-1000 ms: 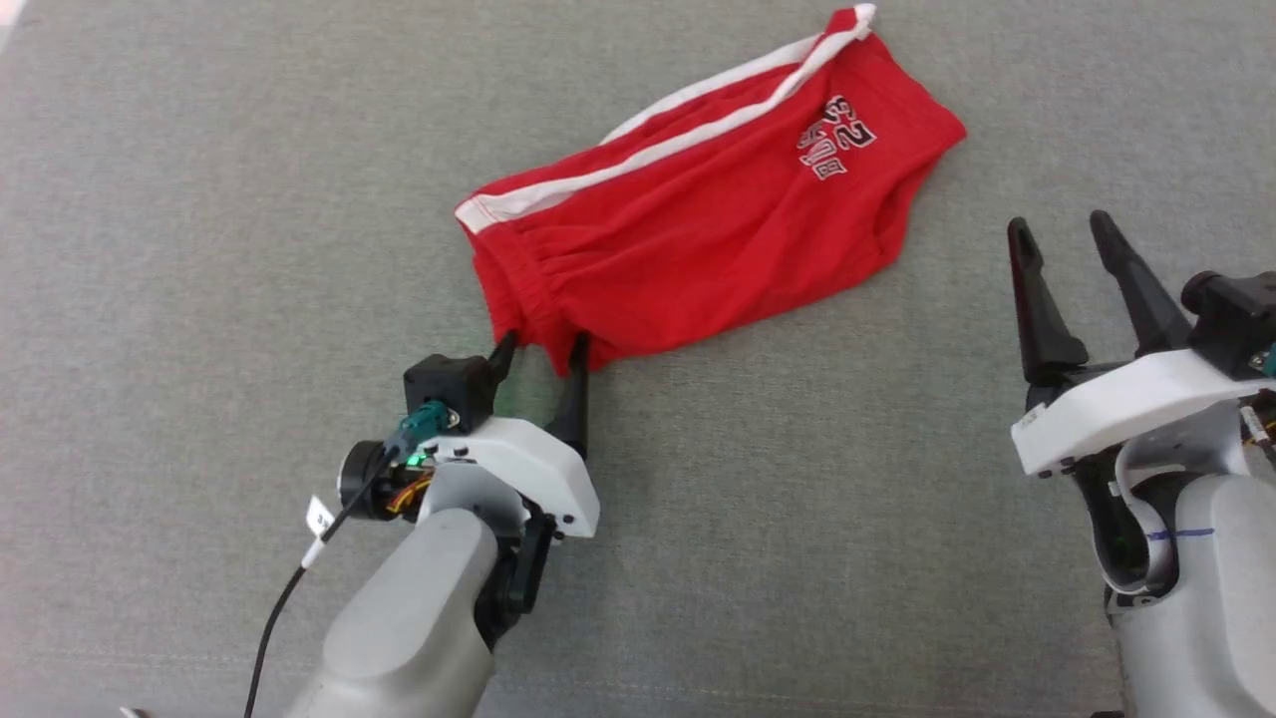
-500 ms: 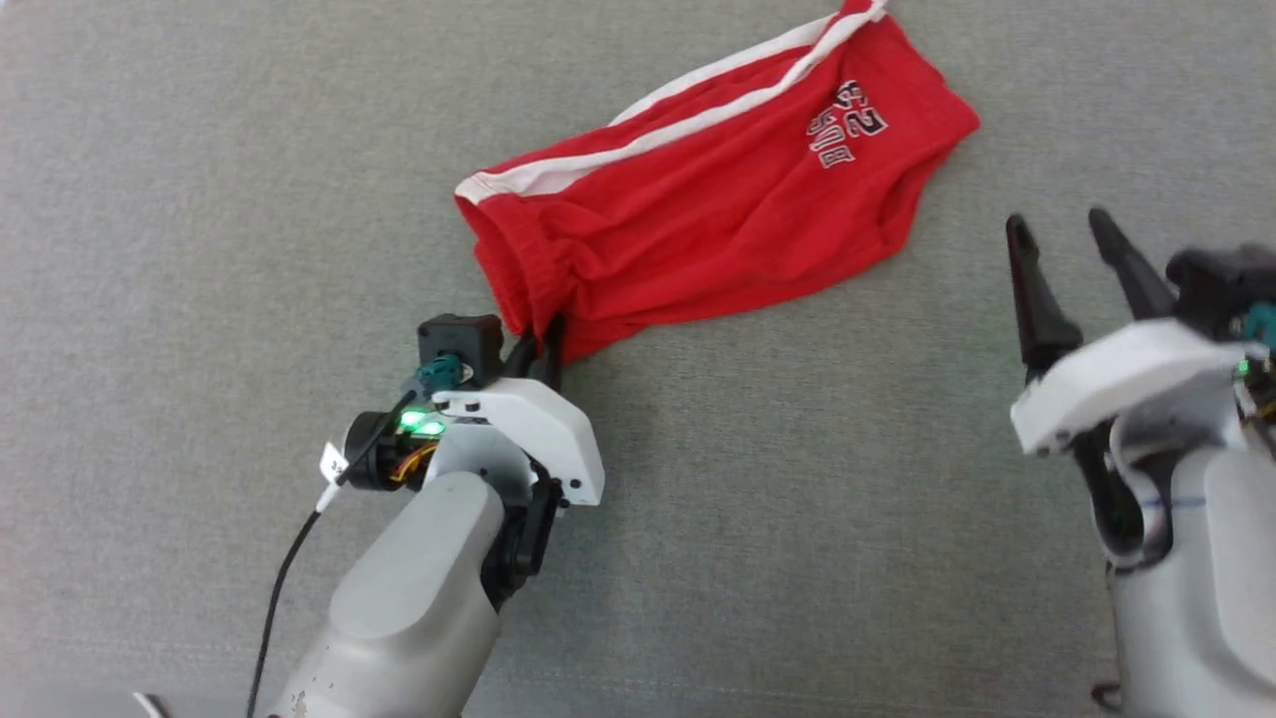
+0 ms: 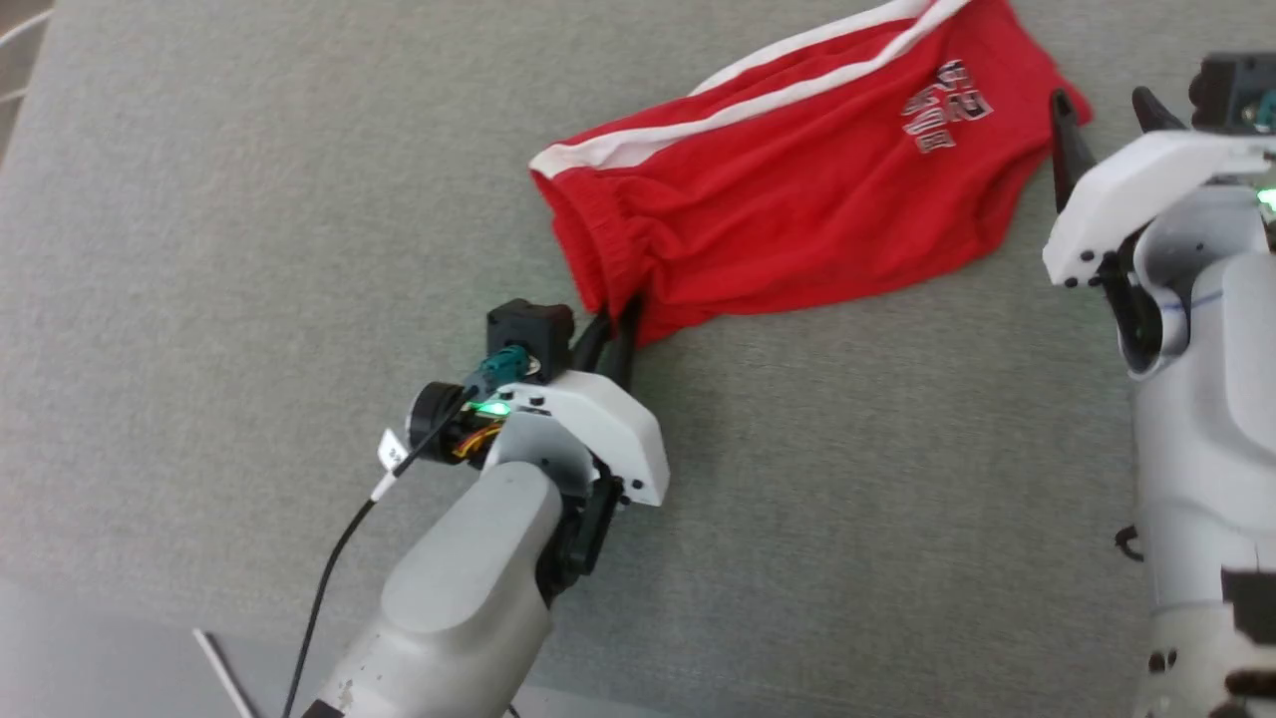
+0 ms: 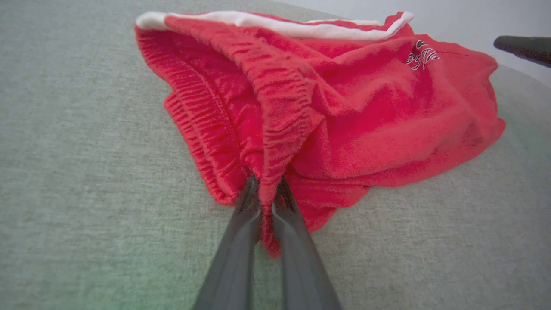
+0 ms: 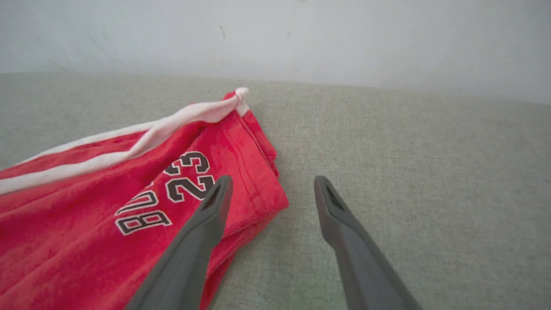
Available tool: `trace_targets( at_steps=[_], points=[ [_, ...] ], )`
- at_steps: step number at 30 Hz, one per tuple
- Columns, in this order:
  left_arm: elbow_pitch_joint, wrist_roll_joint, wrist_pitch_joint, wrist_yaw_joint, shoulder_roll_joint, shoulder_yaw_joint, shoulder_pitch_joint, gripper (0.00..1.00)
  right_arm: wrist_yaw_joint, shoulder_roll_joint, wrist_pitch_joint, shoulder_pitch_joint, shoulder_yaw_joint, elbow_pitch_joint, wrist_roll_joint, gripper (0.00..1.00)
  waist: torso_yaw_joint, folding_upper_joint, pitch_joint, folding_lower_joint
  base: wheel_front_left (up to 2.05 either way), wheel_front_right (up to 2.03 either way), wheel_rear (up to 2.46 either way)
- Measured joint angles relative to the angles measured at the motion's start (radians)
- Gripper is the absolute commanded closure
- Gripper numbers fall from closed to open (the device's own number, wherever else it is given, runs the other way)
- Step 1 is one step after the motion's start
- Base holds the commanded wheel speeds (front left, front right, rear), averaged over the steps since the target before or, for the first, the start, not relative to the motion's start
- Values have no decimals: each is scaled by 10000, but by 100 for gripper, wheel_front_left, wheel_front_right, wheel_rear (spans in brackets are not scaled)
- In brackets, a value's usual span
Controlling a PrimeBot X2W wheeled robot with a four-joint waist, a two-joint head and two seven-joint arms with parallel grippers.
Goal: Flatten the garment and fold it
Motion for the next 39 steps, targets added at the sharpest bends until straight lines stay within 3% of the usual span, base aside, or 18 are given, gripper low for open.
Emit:
trace_targets(
  at_steps=[6, 7, 9, 10, 11, 15, 22, 29, 35, 39],
  points=[
    [-42, 27, -236, -115, -176, -169, -148, 100, 0, 12, 1383, -1030, -880, 1496, -1223, 0, 406, 0, 308, 0, 0, 0, 0],
    [-44, 27, -268, -161, -194, -190, -168, 100, 0, 12, 1747, -1137, -972, 1638, -1432, 4, 460, 0, 337, 0, 0, 0, 0],
    [-44, 27, -309, -163, -213, -224, -188, 100, 0, 2, 2313, -1389, -984, 1714, -1755, 69, 534, 0, 375, -2, 0, 0, 0],
    [-48, 27, -324, -163, -226, -238, -192, 100, 0, 0, 2533, -1498, -955, 1726, -1862, 92, 552, 0, 381, -1, 0, 0, 0],
    [-46, 27, -341, -163, -226, -244, -192, 100, 0, 2, 2698, -1546, -899, 1730, -1988, 100, 553, 0, 372, 0, 0, 0, 0],
    [0, 27, -385, -163, -176, -267, -188, 100, 4, 50, 2853, -1551, -623, 1730, -1950, 100, 476, 0, 283, 0, 0, 0, 0],
    [-8, 27, -439, -161, 84, -311, -23, 100, 2, 46, 1708, -816, 104, 813, -754, 100, 259, 0, -101, -1, 0, 0, 0],
    [-752, 25, -176, -96, 821, -339, 691, 100, 2, 58, 1641, 1516, 782, -1912, 788, 100, -113, 0, -745, -3, 0, 0, 0],
    [-1896, 61, 608, 31, 1622, -602, 1321, 100, 2, 54, 2328, 4189, 639, -4700, 1801, 100, -602, 0, -1178, -3, 0, 0, 0],
    [-2638, 86, 1154, 165, 2042, -769, 1804, 100, 2, 42, 2512, 5765, 481, -5655, 2552, 100, -888, 0, -1370, -4, 0, 0, 0]
  ],
)
